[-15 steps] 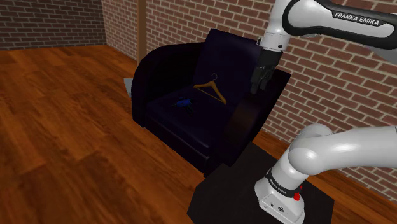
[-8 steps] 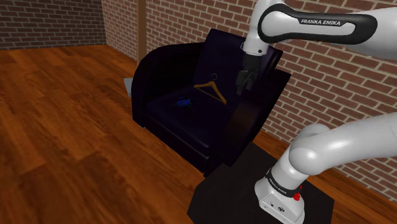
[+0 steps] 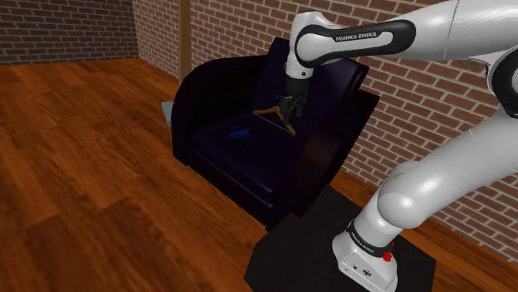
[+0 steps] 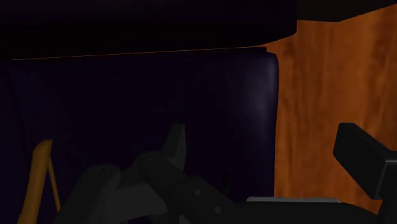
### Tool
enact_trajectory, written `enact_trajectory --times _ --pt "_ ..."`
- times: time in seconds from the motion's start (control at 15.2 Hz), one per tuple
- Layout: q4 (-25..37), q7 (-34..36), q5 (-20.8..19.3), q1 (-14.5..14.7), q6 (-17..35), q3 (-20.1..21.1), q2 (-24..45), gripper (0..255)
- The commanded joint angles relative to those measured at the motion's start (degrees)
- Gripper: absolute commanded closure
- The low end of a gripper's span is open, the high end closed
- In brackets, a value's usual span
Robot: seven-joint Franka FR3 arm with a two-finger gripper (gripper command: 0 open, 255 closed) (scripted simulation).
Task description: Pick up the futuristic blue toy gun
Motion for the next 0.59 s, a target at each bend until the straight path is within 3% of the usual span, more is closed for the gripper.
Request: enact_trajectory --times 0.0,0.53 --pt "2.2 0.1 -0.7 0.2 2.0 0.4 4.5 0" --pt "14.9 0.5 -4.3 1.0 6.4 1.5 23.0 0"
